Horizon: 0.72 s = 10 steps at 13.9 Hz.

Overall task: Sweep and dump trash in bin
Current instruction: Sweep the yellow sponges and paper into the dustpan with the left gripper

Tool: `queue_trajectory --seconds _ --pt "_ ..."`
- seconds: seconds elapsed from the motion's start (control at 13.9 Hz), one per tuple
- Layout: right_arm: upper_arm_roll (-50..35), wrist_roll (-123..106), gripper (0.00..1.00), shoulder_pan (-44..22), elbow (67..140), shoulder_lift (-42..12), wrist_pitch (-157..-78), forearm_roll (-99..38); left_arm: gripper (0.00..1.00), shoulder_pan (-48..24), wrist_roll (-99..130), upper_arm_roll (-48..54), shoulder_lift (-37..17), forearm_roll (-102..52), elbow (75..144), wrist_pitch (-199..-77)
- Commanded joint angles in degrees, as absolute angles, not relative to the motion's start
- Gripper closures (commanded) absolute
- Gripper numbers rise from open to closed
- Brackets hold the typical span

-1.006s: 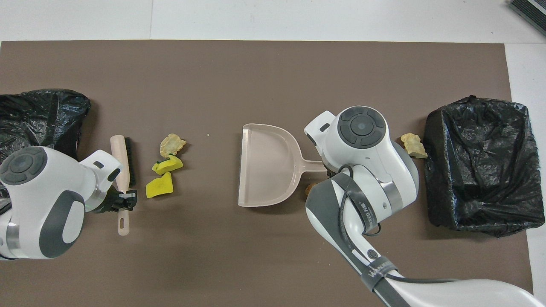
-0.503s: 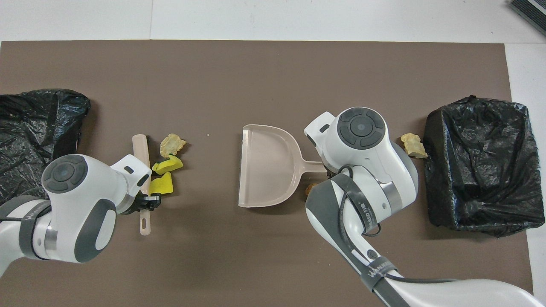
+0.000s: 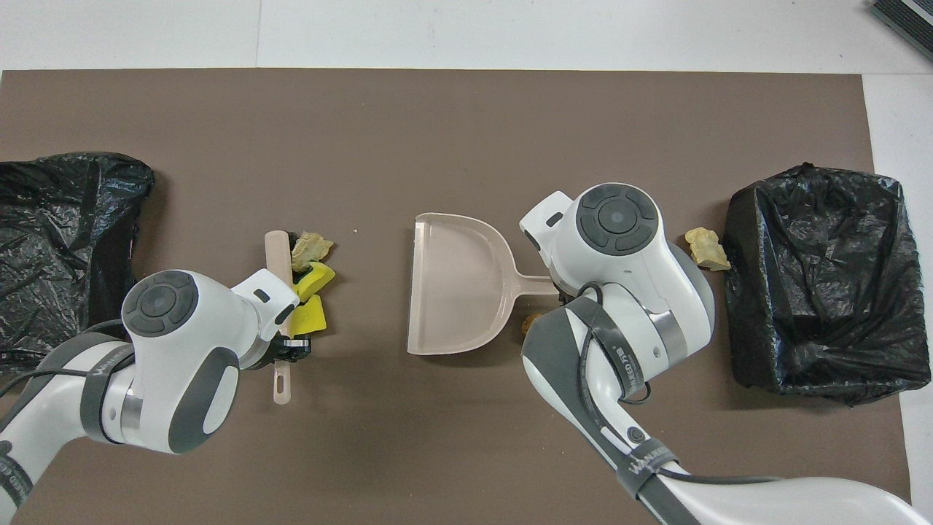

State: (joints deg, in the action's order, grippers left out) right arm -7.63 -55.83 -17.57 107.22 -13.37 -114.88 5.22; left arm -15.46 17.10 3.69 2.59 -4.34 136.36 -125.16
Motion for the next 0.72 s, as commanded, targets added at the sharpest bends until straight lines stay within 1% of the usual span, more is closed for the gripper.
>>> queue_trajectory --seconds 0.0,0.14,0.29,0.65 --pt "-7.8 -57.0 1.00 -17.2 109.2 -12.4 -117.4 5.9 1.00 -17.7 17.2 3.1 1.6 -5.4 135.7 -125.2" --pt "-7.7 -56.8 1.00 -18.8 110.5 -13.1 -118.6 6.2 1.00 -18.4 17.2 3.2 1.6 -5.4 135.7 -125.2" --pt "-7.7 -55.8 1.00 -20.6 110.5 -13.4 -117.9 11.0 1.00 -18.4 17.2 3.2 1.6 -5.4 135.7 -125.3" --pt "-7.7 -54.8 1.00 -20.9 110.4 -13.4 -115.9 13.2 1.00 -20.4 17.2 3.2 -0.3 -7.8 133.9 -125.5"
